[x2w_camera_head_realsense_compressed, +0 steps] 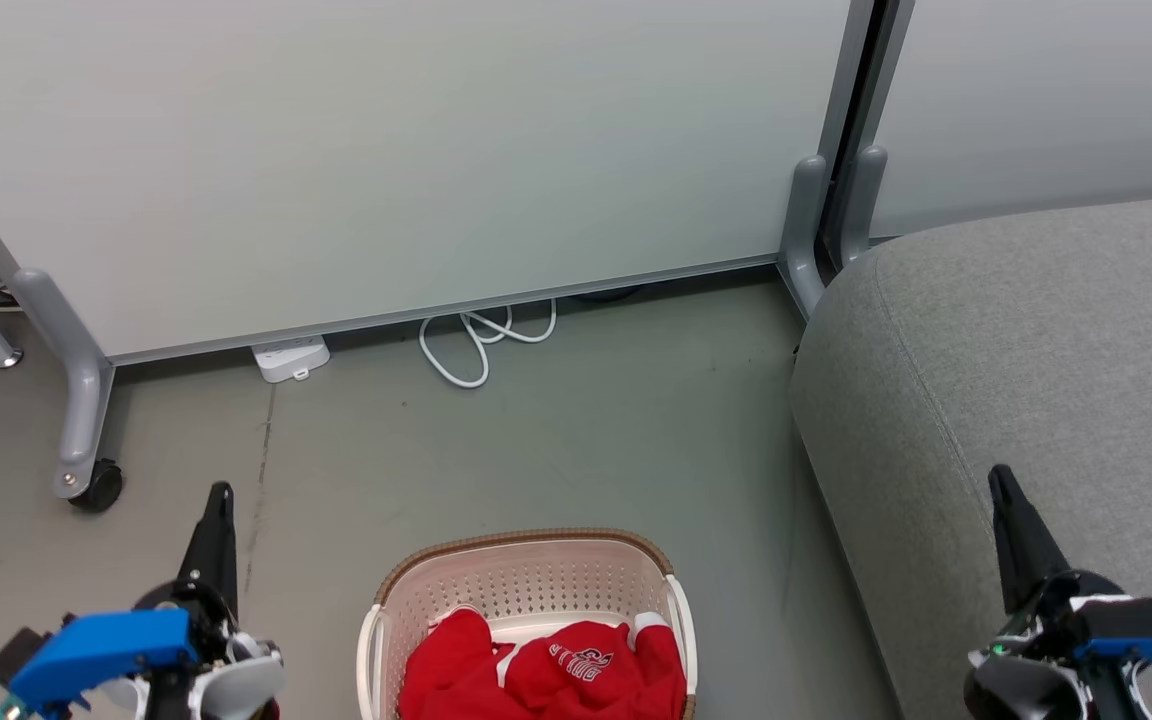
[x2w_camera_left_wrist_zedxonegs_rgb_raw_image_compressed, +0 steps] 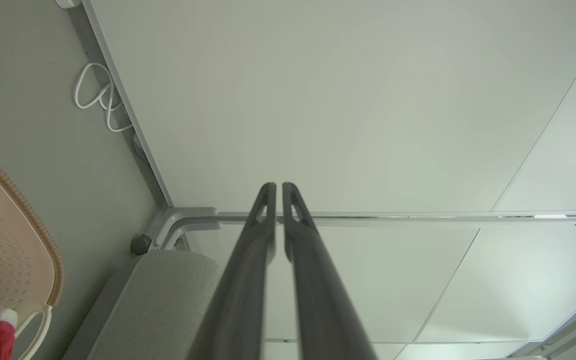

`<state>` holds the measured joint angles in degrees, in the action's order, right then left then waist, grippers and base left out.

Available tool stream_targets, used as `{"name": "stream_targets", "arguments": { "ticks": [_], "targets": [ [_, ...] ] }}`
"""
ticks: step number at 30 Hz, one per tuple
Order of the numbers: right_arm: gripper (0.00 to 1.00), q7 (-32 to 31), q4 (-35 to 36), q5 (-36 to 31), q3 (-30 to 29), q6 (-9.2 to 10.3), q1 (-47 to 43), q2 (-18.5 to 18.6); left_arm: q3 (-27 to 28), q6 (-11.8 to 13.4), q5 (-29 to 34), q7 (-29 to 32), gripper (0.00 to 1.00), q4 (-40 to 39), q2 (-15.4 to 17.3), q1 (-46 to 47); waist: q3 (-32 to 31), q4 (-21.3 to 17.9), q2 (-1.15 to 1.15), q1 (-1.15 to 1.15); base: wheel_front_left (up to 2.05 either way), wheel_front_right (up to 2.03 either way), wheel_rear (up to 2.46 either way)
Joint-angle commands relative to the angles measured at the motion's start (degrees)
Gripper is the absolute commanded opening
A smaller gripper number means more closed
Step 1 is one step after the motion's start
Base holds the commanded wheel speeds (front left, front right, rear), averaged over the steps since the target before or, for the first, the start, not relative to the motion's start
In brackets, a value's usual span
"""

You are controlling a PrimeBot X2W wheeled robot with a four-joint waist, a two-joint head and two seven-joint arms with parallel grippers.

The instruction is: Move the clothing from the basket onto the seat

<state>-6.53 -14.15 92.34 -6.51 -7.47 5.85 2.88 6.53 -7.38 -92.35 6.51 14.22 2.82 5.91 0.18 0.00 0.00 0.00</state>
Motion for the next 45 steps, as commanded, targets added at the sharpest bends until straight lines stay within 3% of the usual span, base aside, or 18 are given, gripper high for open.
{"name": "stream_targets", "arguments": {
  "ticks": [1, 15, 23, 45],
  "targets": [
    [1.00, 0.08, -0.25, -0.06, 0.03, 0.00, -0.21, -0.01, -0.05, 0.00, 0.03, -0.11, 1.00, 0.32, -0.03, -0.16, 0.00, 0.00, 0.00, 0.00, 0.00, 0.00, 0.00],
    [1.00, 3.40, -1.47, -6.13, 0.35, 0.06, -0.96, -0.18, -0.78, -0.01, 6.29, -3.41, 1.00, 0.76, -0.26, -0.74, 0.22, 0.03, 0.00, 0.00, 0.00, 0.00, 0.00],
    [1.00, 5.47, -0.46, -13.33, 0.40, 0.05, -0.48, -0.14, -1.19, 0.20, 15.37, -5.47, 1.00, -0.91, -0.20, -0.16, 0.36, 0.06, 0.00, 0.00, 0.00, 0.00, 0.00],
    [1.00, 10.32, 1.14, -38.80, 4.06, 0.01, -0.22, -0.04, -7.06, 3.91, 42.00, -10.33, 1.00, -2.71, -0.07, 0.54, 0.62, 0.20, 0.00, 0.00, 0.00, 0.00, 0.00]
  ]
}}
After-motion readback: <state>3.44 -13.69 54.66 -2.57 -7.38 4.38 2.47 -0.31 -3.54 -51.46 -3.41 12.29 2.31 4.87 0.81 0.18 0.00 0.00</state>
